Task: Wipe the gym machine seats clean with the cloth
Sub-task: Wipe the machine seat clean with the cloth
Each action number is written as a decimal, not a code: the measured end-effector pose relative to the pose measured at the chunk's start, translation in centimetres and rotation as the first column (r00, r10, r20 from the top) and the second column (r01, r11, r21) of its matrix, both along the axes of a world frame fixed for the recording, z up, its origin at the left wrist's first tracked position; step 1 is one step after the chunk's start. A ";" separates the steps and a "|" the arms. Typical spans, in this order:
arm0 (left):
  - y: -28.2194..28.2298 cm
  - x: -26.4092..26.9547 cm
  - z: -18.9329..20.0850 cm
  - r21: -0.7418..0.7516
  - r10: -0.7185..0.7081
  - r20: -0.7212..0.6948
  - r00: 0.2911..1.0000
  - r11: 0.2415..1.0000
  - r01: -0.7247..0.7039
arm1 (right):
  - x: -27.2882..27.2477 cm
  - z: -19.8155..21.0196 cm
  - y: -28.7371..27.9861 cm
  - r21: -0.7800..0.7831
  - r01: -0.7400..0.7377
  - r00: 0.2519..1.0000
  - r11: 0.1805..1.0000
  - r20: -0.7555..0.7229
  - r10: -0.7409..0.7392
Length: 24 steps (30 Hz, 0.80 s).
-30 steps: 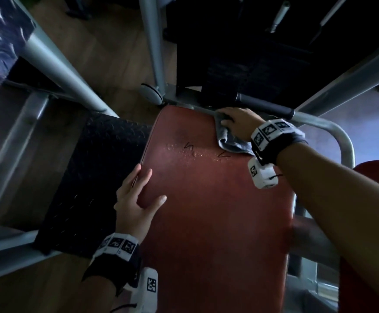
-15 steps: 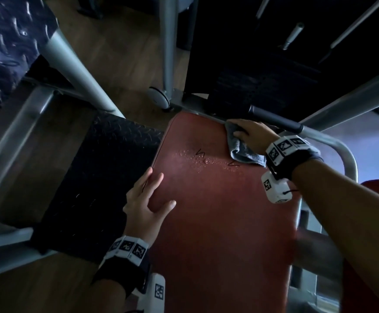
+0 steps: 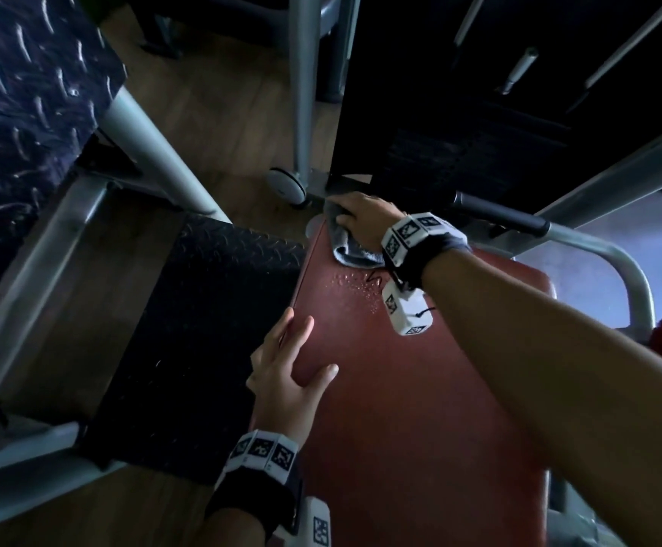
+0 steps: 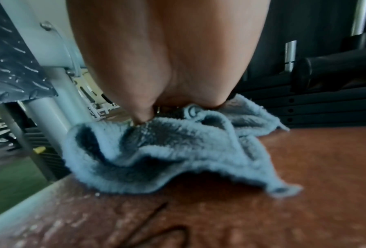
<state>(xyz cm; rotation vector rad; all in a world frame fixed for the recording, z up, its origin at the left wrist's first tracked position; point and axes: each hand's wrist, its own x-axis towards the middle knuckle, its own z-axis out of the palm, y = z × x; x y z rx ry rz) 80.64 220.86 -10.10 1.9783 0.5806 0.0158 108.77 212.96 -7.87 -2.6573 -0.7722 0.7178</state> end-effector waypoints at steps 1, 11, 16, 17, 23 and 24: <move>0.0 0.0 0.0 0.001 0.001 -0.006 1.000 1.000 -0.001 | 0.1 0.0 -0.3 0.011 -0.013 1.000 1.000 -0.004 0.013; 0.2 0.0 0.0 0.009 0.012 -0.022 1.000 1.000 -0.012 | 0.3 -0.5 -0.7 -0.084 0.126 0.992 0.988 -0.017 -0.128; 0.1 0.1 0.0 0.008 0.014 -0.021 1.000 1.000 -0.014 | -1.3 0.0 -0.5 -0.045 0.066 0.998 0.997 0.023 -0.065; 0.1 0.1 0.0 0.010 0.017 -0.019 1.000 1.000 -0.017 | -1.1 0.0 -1.2 -0.057 0.098 0.995 0.994 0.004 -0.098; 0.1 0.0 0.0 0.008 0.016 -0.024 1.000 1.000 -0.015 | -1.2 -0.4 -2.0 -0.161 0.253 0.967 0.954 0.004 -0.255; 0.1 0.0 0.0 0.006 0.015 -0.027 1.000 1.000 -0.015 | -1.6 -0.4 -1.6 -0.157 0.263 0.964 0.952 0.018 -0.264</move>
